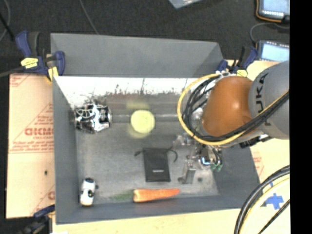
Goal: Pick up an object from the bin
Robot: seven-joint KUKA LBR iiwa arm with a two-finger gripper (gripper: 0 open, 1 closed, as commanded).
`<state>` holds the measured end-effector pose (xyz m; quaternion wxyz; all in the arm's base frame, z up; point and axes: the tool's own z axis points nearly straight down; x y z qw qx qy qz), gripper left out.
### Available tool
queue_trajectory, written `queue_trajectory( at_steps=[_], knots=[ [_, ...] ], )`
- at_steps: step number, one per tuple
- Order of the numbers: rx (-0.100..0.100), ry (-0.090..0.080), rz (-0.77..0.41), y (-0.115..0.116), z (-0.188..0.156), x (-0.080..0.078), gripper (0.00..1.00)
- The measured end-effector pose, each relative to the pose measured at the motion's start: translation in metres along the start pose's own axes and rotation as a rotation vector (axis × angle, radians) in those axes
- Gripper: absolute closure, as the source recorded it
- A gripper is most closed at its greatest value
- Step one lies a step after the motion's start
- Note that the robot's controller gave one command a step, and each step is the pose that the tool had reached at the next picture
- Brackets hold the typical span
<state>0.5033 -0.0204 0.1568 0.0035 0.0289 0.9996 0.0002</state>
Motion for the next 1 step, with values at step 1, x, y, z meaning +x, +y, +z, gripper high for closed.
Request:
queue_trajectory(
  at_steps=[1],
  knots=[
    [0.002,0.014,0.011,0.0512,0.0061,0.0176,0.0]
  ],
)
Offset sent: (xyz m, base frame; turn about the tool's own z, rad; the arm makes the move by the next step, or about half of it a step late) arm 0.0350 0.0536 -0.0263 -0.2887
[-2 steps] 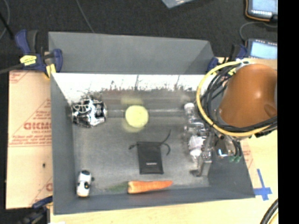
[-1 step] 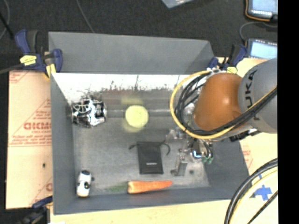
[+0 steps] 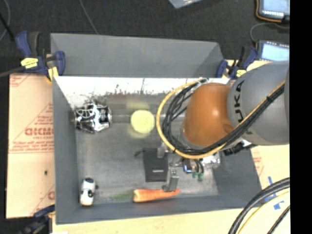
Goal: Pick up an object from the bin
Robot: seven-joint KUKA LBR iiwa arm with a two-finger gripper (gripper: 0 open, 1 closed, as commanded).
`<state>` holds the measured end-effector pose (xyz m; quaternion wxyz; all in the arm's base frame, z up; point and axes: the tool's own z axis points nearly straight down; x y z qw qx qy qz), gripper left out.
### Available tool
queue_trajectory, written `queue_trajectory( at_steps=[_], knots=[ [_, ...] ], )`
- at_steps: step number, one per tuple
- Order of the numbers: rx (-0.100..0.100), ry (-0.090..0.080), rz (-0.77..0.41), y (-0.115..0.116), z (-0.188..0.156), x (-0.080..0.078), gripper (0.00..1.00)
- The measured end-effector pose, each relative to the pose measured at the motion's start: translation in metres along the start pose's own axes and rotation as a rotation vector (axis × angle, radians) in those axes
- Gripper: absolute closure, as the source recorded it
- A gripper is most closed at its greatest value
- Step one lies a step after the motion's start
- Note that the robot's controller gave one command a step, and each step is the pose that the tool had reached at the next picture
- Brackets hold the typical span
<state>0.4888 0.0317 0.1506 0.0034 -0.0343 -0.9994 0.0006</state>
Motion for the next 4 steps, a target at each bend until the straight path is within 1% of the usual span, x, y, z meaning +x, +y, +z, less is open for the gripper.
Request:
queue_trajectory(
  at_steps=[1,2,3,4],
  knots=[
    [-0.001,-0.019,-0.202,0.01,0.001,-0.03,0.0],
    [0.001,-0.01,-0.336,-0.008,0.07,-0.052,0.0],
    [0.002,-0.022,-0.596,-0.013,0.089,-0.059,1.0],
    [0.003,-0.024,-0.629,-0.015,0.086,-0.059,1.0]
  ],
)
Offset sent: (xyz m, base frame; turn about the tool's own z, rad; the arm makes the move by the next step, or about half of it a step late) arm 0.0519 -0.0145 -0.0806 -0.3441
